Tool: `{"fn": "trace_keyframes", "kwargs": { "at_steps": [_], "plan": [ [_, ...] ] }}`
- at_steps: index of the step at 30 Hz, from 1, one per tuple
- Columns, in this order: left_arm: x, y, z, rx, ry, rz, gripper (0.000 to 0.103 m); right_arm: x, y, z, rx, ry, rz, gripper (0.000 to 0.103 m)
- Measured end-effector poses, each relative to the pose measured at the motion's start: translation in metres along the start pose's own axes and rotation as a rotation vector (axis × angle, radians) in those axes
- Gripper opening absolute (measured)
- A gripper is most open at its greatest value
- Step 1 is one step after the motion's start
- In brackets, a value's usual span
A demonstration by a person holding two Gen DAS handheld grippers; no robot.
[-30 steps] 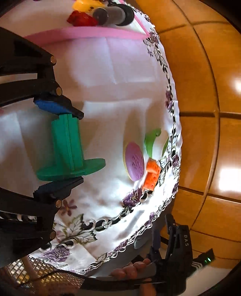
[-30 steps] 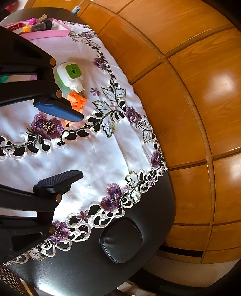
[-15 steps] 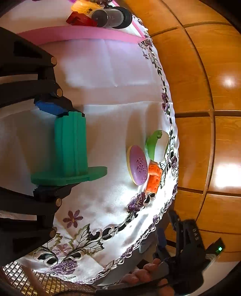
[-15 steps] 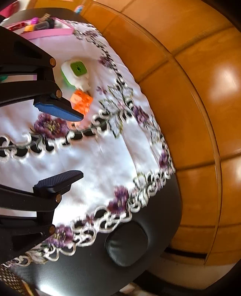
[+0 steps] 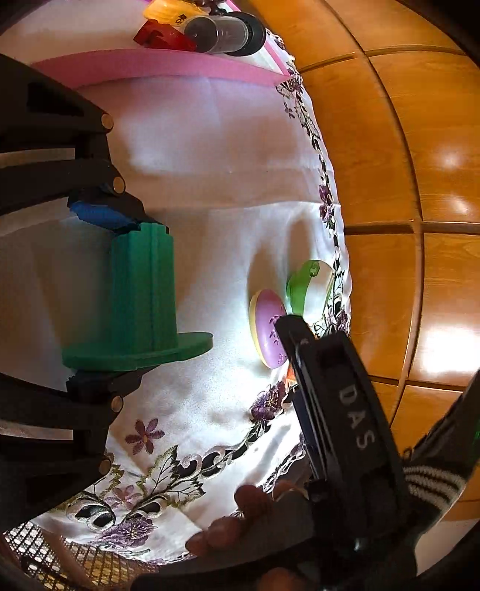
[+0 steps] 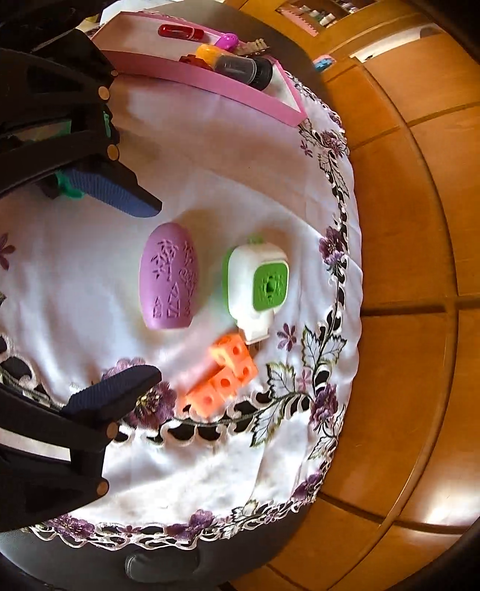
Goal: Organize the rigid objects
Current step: 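Lift the green spool with the left gripper while the right gripper moves to the purple oval, then carry the green spool toward the tray with the left gripper while the right closes on the purple oval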
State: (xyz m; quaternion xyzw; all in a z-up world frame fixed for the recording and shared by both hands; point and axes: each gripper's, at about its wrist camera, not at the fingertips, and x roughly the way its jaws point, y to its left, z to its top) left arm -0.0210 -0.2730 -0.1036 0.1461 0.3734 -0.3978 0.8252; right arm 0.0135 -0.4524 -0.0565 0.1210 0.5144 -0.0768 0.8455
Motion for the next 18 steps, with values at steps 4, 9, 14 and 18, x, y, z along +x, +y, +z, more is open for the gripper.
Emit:
{"fn": "trace_keyframes", "kwargs": {
  "at_steps": [4,9,14,18],
  "plan": [
    [0.000,0.001,0.000,-0.008,-0.002,-0.010,0.060,0.011,0.015,0.005,-0.037,0.038,-0.016,0.090],
    [-0.001,0.002,-0.001,-0.014,-0.005,-0.017,0.060,0.034,0.016,0.008,-0.048,0.074,-0.077,0.090],
    [0.000,0.001,-0.001,-0.011,-0.006,-0.013,0.060,0.036,0.012,0.008,-0.041,0.064,-0.062,0.076],
    [0.000,0.000,-0.001,-0.006,-0.006,-0.008,0.060,0.038,0.012,0.008,-0.040,0.068,-0.054,0.076]
  ]
}}
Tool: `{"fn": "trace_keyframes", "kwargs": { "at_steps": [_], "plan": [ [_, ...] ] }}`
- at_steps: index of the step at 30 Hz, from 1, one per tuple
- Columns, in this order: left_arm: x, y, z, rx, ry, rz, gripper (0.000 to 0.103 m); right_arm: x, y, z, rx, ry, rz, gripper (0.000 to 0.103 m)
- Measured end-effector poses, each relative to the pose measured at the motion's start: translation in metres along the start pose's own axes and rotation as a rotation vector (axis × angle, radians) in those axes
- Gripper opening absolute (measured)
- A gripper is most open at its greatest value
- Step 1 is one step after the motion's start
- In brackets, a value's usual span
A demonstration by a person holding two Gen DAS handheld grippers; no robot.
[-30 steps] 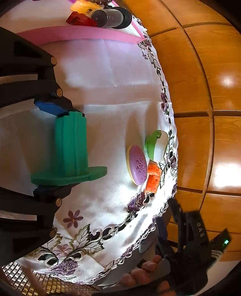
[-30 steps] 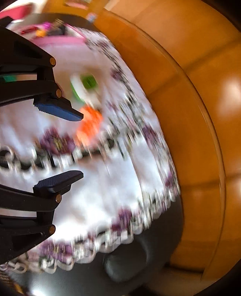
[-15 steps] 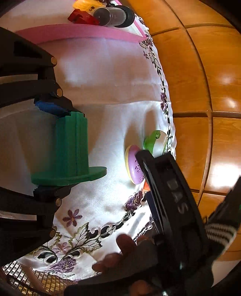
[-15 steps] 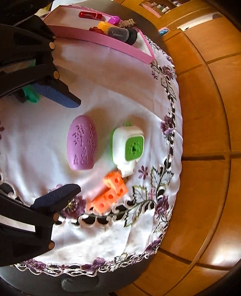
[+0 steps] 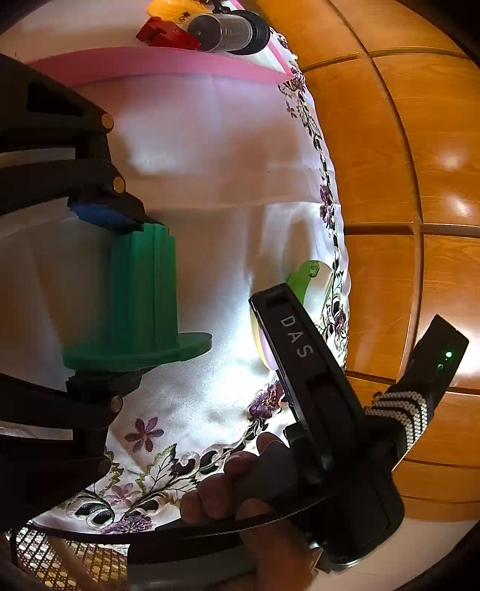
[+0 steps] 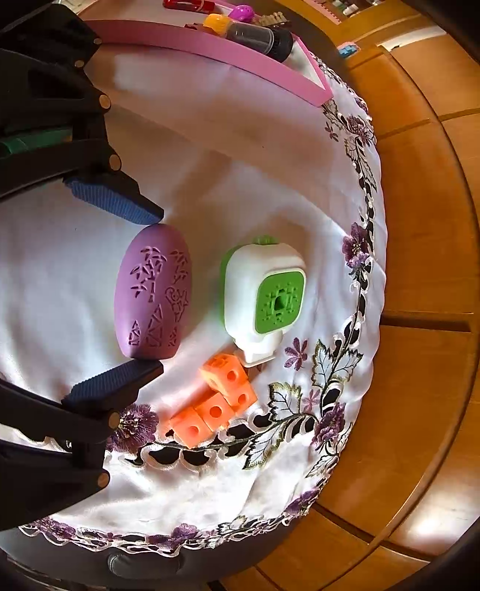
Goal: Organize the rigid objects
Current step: 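Carry the green spool toward the tray with the left gripper while the right closes on the purple oval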
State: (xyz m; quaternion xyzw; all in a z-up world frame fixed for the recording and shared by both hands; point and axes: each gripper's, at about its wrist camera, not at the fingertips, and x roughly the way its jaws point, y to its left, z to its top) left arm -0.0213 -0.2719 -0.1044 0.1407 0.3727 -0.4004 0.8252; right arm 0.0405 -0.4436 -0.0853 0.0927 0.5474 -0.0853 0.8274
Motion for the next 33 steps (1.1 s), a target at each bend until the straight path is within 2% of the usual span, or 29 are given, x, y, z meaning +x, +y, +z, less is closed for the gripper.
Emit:
{"fn": "trace_keyframes", "kwargs": {
  "at_steps": [3,6,12,16,21,25,26,29,33],
  "plan": [
    [0.000,0.000,0.000,0.004,0.001,0.004,0.060,0.010,-0.005,-0.001,0.035,0.053,0.021,0.075],
    [0.000,0.000,0.000,0.004,0.001,0.002,0.060,0.010,-0.005,-0.001,0.038,0.046,0.000,0.074],
    [0.000,0.000,-0.001,0.007,0.000,0.004,0.060,0.011,-0.005,0.000,0.023,0.056,0.022,0.075],
    [0.001,0.001,-0.001,0.009,0.000,0.006,0.060,0.012,-0.003,0.003,0.008,0.049,0.030,0.081],
    [0.001,0.001,0.000,0.012,0.000,0.008,0.060,0.010,-0.002,0.005,0.010,0.022,0.030,0.083],
    [0.001,0.000,-0.001,0.016,0.000,0.012,0.060,0.008,-0.008,0.007,0.045,0.005,0.024,0.081],
    [0.000,0.000,-0.001,0.016,0.000,0.013,0.060,0.009,-0.008,0.007,0.036,0.007,0.014,0.077],
    [0.001,0.000,-0.001,0.016,0.002,0.014,0.060,0.007,-0.002,0.004,0.006,0.003,-0.023,0.077],
    [0.001,0.000,-0.001,0.017,0.003,0.019,0.060,0.009,-0.009,0.003,0.052,0.025,0.011,0.077]
  ]
}}
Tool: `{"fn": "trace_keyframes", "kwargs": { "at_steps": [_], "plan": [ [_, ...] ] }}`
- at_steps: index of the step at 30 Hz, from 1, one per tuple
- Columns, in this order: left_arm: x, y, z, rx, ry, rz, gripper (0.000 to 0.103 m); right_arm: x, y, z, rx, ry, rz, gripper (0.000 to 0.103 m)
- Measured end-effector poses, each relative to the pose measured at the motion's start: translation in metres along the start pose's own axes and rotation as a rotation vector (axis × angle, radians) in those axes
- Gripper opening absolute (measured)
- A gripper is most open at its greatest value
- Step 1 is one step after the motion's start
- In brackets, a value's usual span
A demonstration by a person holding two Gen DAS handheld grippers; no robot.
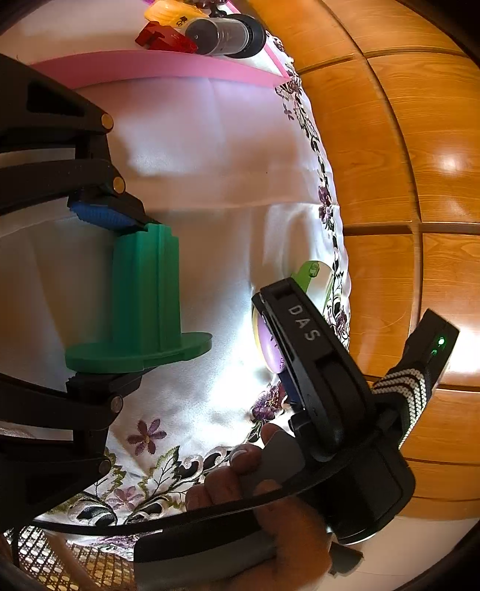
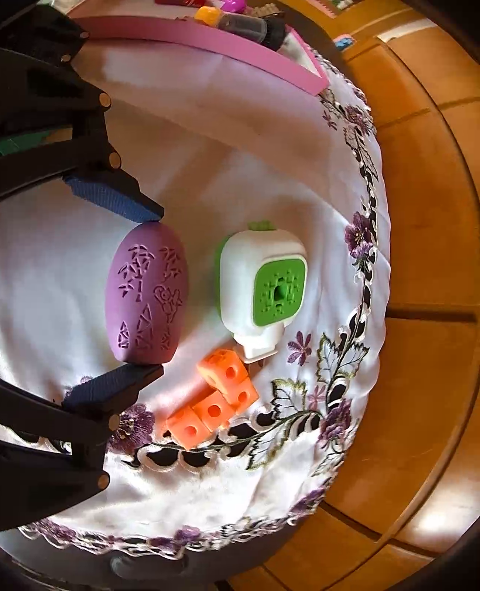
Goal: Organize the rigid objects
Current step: 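Carry the green spool toward the tray with the left gripper while the right closes on the purple oval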
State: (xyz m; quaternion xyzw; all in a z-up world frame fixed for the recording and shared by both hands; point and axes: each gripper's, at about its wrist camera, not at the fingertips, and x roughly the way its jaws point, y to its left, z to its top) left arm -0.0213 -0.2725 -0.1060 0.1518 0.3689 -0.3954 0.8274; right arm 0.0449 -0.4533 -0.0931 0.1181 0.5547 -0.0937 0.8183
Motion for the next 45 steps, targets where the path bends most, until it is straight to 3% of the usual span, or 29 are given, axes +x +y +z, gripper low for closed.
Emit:
{"fn": "trace_keyframes", "kwargs": {
  "at_steps": [3,9,16,23,35,45],
  "plan": [
    [0.001,0.000,0.000,0.002,0.000,0.002,0.060,0.001,-0.002,0.000,0.016,0.008,0.009,0.077],
    [0.000,0.000,0.000,0.004,0.000,0.002,0.060,0.000,0.009,-0.002,-0.046,-0.015,-0.080,0.077],
    [-0.004,0.002,0.000,0.001,0.011,0.001,0.060,0.007,-0.002,-0.001,0.000,0.020,-0.011,0.077],
    [-0.018,0.007,-0.001,-0.033,0.028,0.008,0.060,0.006,0.002,-0.001,-0.018,0.015,-0.027,0.077],
    [-0.074,0.021,0.018,-0.090,-0.072,-0.005,0.060,0.005,0.007,-0.003,-0.081,-0.015,-0.085,0.076],
    [-0.123,0.075,0.029,-0.217,-0.147,0.045,0.060,0.004,0.015,-0.004,-0.121,-0.031,-0.124,0.076]
  ]
}}
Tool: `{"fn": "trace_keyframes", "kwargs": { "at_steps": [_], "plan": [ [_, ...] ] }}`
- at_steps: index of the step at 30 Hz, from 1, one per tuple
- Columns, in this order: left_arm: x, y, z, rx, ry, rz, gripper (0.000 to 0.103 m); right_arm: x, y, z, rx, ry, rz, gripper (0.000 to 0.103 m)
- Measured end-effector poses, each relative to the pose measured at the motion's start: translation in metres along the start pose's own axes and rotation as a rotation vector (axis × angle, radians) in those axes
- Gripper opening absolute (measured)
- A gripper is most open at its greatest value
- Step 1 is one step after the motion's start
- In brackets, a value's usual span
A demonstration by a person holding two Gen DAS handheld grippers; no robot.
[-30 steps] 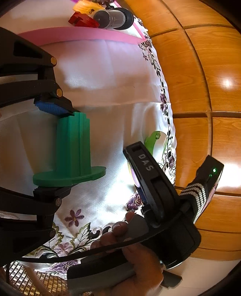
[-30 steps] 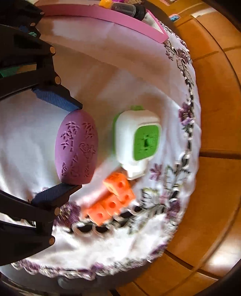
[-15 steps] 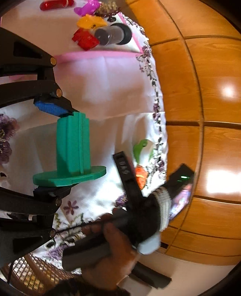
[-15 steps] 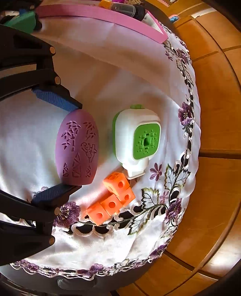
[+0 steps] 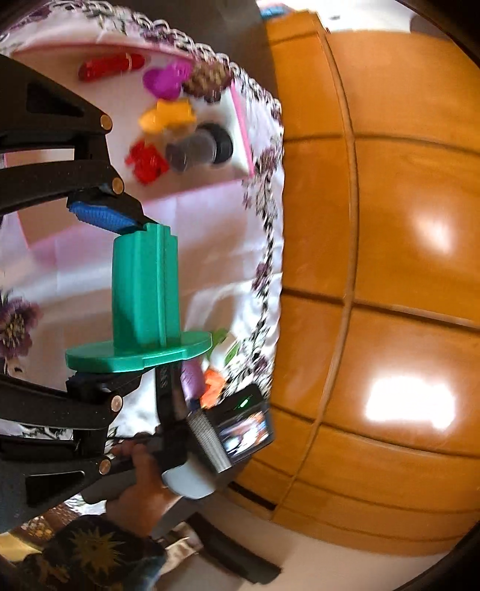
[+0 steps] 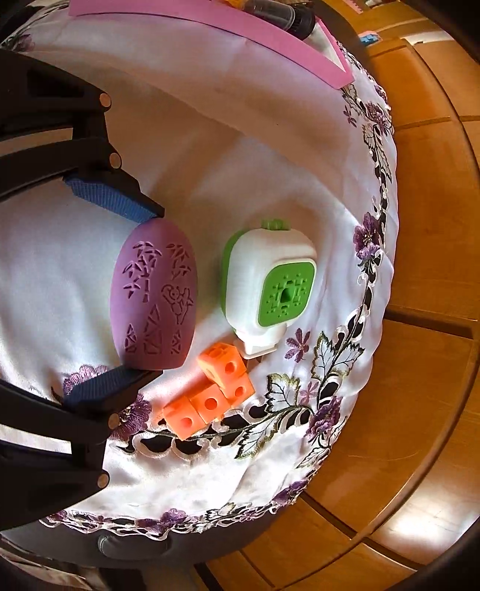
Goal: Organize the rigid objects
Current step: 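Carry the green spool toward the tray with the left gripper while the right closes on the purple oval, then lower the green spool into the tray and open the left gripper while the right holds the purple oval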
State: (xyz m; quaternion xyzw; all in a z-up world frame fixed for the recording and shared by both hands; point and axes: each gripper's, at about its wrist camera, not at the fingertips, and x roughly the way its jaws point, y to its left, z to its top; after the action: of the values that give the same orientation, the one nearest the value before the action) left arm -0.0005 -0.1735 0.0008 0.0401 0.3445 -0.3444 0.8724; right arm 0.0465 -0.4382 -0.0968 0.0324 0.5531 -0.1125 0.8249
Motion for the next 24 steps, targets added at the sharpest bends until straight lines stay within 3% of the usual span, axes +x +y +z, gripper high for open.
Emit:
{"fn": "trace_keyframes", "kwargs": {
  "at_steps": [14,20,24],
  "plan": [
    [-0.041,0.117,-0.011,-0.187,-0.029,0.245,0.060,-0.001,0.002,-0.001,-0.016,-0.008,-0.012,0.076],
    [-0.065,0.150,-0.015,-0.243,-0.060,0.296,0.060,-0.002,0.004,-0.002,-0.021,-0.012,-0.019,0.077],
    [-0.062,0.168,-0.024,-0.305,-0.031,0.273,0.060,-0.002,0.003,-0.002,-0.021,-0.013,-0.021,0.077]
  ]
}}
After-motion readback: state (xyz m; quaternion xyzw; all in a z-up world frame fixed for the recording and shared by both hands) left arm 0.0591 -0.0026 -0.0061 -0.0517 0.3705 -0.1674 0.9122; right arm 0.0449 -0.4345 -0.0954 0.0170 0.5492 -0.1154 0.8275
